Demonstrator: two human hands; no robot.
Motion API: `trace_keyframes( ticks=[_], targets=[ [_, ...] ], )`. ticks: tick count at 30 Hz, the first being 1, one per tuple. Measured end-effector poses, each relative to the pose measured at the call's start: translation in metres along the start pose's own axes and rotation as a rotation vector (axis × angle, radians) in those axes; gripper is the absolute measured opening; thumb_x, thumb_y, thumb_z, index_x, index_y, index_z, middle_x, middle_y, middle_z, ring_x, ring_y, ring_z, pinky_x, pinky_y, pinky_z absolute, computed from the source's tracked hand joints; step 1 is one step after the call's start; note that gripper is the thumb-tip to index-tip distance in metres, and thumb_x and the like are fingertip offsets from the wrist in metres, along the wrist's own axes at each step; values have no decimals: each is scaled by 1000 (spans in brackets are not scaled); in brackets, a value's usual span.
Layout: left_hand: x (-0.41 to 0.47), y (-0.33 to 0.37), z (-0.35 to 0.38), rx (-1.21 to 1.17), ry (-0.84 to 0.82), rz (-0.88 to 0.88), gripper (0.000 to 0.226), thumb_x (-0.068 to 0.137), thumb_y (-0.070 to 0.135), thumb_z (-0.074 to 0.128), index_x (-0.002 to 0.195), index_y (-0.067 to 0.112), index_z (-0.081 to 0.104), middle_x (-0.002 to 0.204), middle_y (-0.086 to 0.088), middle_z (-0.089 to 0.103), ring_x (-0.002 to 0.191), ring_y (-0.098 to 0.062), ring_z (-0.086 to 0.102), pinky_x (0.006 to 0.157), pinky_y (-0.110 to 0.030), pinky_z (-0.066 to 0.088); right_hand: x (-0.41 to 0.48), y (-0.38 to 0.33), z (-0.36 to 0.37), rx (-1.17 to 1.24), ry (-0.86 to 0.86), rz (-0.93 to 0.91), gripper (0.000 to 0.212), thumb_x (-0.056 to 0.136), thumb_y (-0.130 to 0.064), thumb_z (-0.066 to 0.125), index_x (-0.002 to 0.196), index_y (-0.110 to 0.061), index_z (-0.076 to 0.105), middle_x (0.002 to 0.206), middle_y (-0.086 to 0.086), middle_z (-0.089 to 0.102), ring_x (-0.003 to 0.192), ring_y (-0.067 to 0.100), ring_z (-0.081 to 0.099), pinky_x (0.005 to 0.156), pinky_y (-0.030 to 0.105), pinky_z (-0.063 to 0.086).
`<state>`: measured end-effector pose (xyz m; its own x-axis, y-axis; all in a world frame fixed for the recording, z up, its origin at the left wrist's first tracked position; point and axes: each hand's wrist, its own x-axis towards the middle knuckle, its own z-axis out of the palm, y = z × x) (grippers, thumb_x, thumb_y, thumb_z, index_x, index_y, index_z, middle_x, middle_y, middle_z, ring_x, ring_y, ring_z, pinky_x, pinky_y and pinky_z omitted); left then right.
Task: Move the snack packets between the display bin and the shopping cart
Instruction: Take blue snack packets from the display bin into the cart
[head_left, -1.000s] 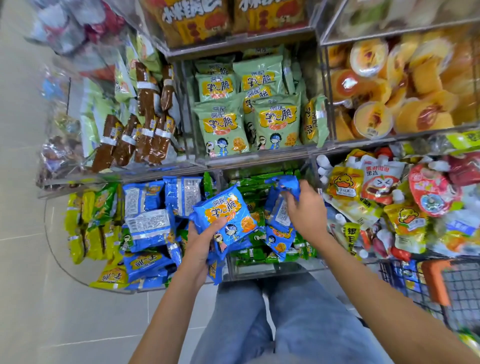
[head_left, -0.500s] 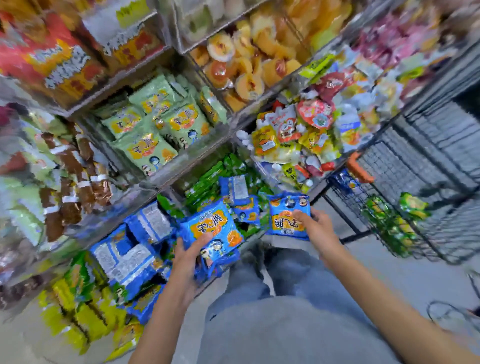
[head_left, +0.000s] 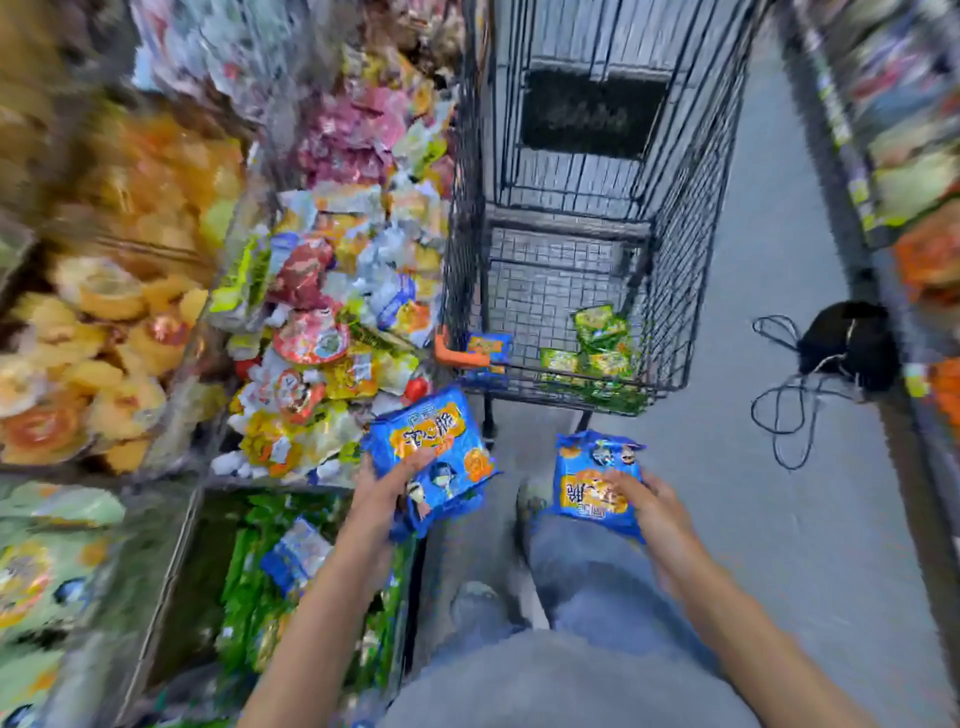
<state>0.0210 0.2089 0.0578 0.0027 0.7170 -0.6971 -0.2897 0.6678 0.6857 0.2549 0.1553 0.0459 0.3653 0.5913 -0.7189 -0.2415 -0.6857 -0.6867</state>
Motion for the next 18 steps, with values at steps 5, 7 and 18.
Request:
trace_keyframes(
  ticks=[5,7,18],
  targets=[
    [55,43,67,31,-70,45,64,66,20,67,128,12,52,106,-6,72,85,-22,71,71,-39,60,55,-47,3,85,-66,2,14,92,-8,52,85,-13,64,86,9,68,69,16,63,70,28,49],
    [82,57,88,36,-82,44,65,67,20,65,130,10,50,116,-12,68,94,-28,68,75,-40,58,82,-67,10,77,-88,6,11,92,-11,54,87,-14,63,94,10,68,82,20,62,83,35,48],
    [201,52,110,40,18,54,73,55,30,83,121,13,56,108,-12,70,77,-21,71,63,-37,60,330,-120,105,-94,-27,62,20,86,-20,65,97,-7,53,94,8,56,97,26,53,84,35,42]
  ],
)
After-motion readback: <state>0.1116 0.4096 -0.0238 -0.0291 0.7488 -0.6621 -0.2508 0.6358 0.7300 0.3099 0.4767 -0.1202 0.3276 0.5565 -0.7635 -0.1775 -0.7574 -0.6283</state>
